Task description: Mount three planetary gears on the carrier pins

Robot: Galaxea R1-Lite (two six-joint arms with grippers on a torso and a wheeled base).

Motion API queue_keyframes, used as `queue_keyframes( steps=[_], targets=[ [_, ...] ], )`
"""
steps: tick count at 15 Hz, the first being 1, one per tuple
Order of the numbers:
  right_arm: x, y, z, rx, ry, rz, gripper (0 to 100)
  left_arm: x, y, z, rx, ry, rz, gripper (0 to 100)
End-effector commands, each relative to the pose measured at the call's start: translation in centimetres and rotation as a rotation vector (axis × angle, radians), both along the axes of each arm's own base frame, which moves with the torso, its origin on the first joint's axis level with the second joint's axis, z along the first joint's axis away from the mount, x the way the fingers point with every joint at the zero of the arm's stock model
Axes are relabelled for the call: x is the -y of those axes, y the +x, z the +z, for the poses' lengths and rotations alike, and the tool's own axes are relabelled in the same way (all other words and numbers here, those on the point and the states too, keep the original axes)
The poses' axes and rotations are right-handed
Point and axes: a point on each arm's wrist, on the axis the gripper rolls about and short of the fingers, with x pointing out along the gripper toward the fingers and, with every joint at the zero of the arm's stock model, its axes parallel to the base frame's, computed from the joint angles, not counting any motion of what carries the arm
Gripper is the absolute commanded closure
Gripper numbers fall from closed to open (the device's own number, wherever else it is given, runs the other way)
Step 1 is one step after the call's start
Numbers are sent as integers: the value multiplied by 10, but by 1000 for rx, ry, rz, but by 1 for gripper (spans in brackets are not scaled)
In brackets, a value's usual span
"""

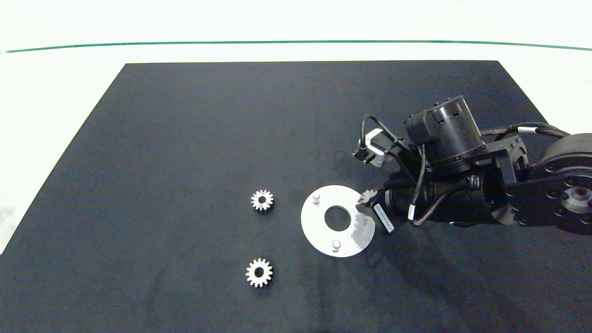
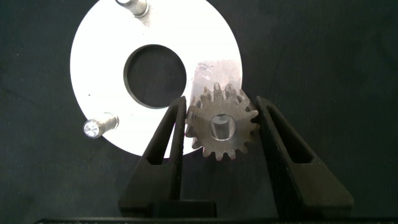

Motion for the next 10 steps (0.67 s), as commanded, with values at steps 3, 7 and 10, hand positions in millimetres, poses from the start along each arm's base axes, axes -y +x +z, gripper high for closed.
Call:
queue_keyframes(
  steps=[3,7,10],
  targets=[
    [-1,2,-3,-7,-5,-1,96,0,0,1,-1,0,-1,0],
    [-4,6,-5,-10,-8,-1,96,-1,0,1,-1,0,-12,0],
    [-5,6,-6,-11,-7,-1,96,-1,0,1,-1,0,-12,0]
  ],
)
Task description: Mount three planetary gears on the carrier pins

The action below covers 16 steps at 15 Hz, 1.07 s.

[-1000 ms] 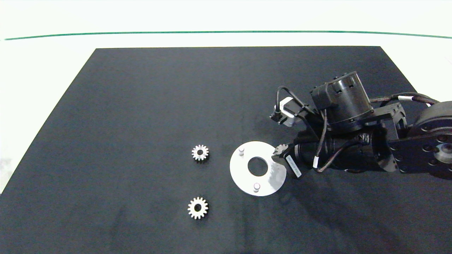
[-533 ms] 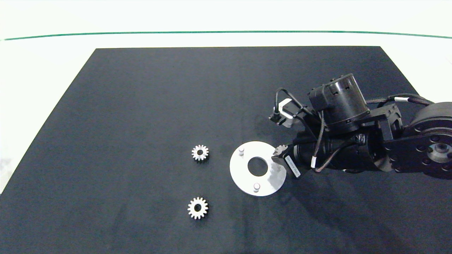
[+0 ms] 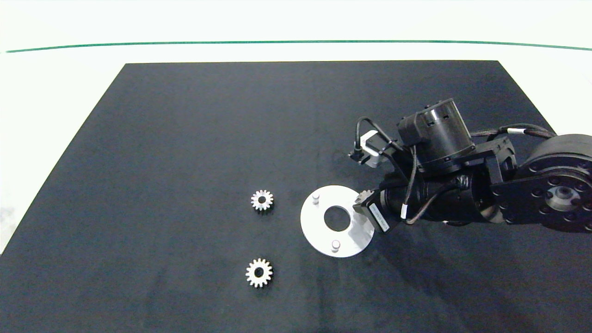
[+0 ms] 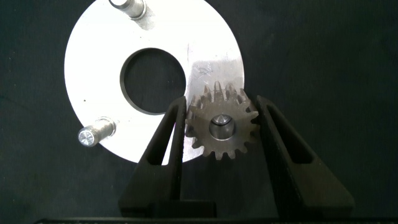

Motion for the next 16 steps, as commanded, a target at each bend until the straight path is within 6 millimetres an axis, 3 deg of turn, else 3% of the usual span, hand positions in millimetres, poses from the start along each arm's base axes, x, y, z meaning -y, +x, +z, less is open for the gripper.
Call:
queue_keyframes(
  steps=[1,2,3,11,13,14,15,16],
  targets=[
    [-1,1,-1,-2,-3,1,96,0,0,0,-2,0,-1,0],
    [-1,1,-1,-2,-3,1,96,0,0,1,-3,0,1,0],
    [-1,1,-2,-3,-4,1,0,0,1,2,-3,0,1,0],
    [-2,1,-3,-8,-4,1,0,0,1,6,-2,0,1,0],
    [5,-18,7,7,10,20,0,0,0,7,3,-2,1,0],
    [32,-69,38,78,67,59,0,0,0,7,1,-14,1,0],
    [50,-89,47,106,73,40,0,0,1,7,-4,-18,-1,0],
    [58,-97,50,119,72,26,0,0,2,6,-13,-17,-1,0]
  ],
)
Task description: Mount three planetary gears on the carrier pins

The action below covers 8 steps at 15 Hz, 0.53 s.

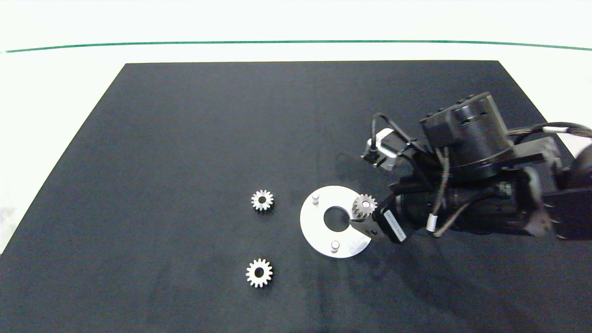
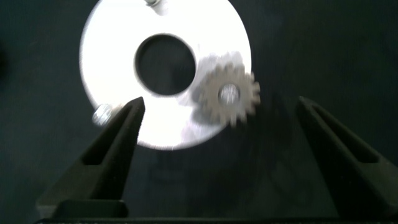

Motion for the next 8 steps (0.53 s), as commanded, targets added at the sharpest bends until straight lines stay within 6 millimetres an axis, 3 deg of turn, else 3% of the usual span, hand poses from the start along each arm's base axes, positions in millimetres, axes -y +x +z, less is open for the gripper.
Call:
queue_keyframes(
  steps=[1,3,4,8],
  targets=[
    [77,-97,43,151,73,-42,0,1,7,-6,-48,6,-1,0],
    [103,-125,43,190,93,-70,0,2,14,-11,-100,15,-1,0],
    [133,-156,41,215,103,-105,0,2,19,-16,-132,48,-23,0],
    [206,-256,29,354,176,-256,0,6,41,-30,-272,261,-123,0]
  ],
)
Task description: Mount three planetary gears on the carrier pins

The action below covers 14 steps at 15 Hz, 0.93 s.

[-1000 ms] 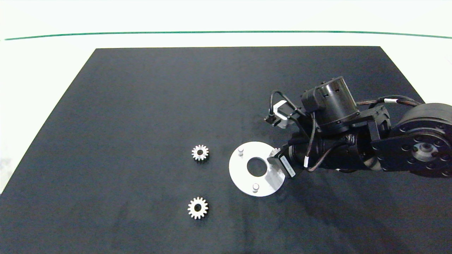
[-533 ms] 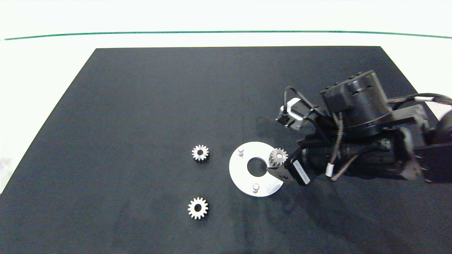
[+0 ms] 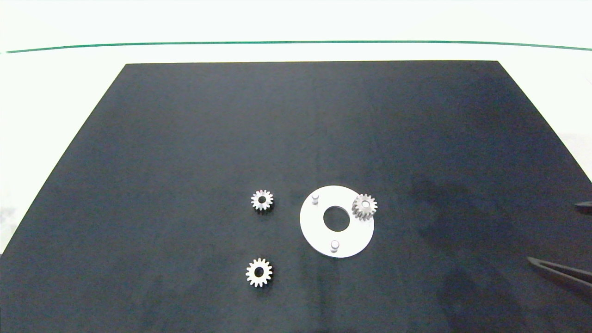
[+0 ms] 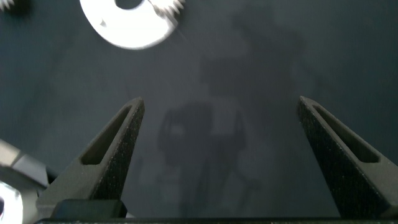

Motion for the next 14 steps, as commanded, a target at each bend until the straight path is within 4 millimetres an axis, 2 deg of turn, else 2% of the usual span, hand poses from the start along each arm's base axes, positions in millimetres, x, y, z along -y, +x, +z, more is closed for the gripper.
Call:
queue_keyframes(
  steps=[1,4,6,10,13,14],
  targets=[
    [85,-129,-24,233,108,-216,0,3,20,-9,-135,119,-49,0],
    [91,-192,-57,351,75,-368,0,5,33,-15,-183,205,-81,0],
    [86,-209,-70,388,81,-438,0,9,46,-12,-191,218,-136,0],
    [77,-219,-66,408,103,-521,0,28,87,-3,-168,233,-263,0],
    [74,-215,-72,367,92,-523,0,37,99,-2,-165,235,-309,0],
    [72,-208,-79,329,83,-510,0,43,109,-2,-159,235,-327,0]
  ],
)
